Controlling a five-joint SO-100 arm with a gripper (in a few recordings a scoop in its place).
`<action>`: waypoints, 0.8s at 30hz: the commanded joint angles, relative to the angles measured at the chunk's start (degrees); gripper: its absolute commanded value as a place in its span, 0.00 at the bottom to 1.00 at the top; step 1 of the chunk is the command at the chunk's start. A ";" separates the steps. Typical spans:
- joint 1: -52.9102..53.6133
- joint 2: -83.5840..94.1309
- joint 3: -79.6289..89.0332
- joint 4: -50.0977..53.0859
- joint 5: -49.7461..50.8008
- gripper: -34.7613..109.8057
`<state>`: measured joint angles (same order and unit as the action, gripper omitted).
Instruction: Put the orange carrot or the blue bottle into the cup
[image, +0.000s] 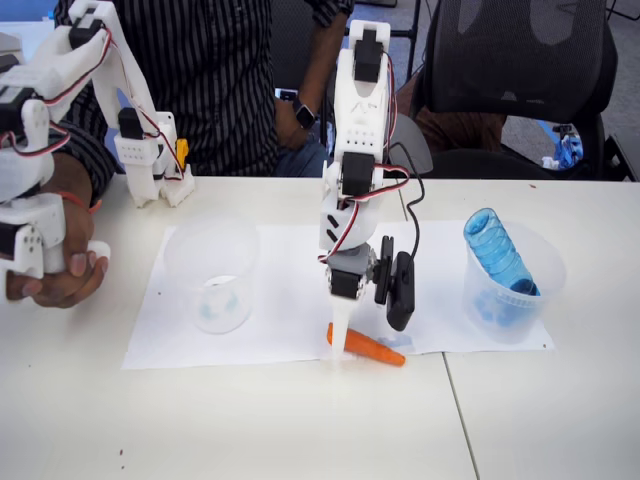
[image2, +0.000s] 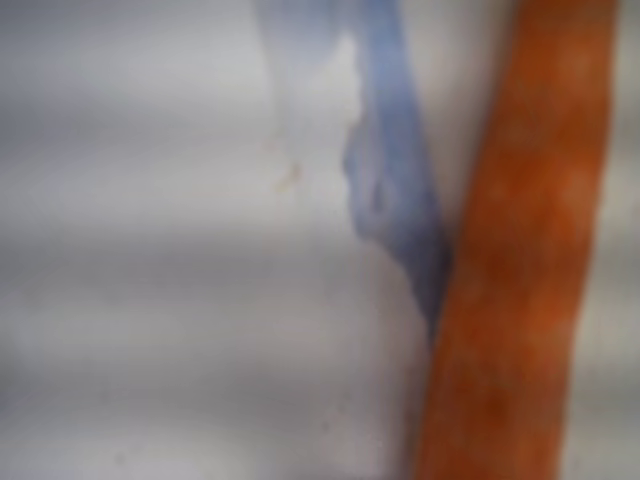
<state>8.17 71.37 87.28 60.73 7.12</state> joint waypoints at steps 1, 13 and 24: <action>1.41 3.34 -4.83 0.09 0.44 0.46; -1.41 0.88 -5.54 0.09 1.05 0.46; -0.79 0.79 -5.54 0.18 1.14 0.46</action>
<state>6.42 69.70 85.61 60.56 7.56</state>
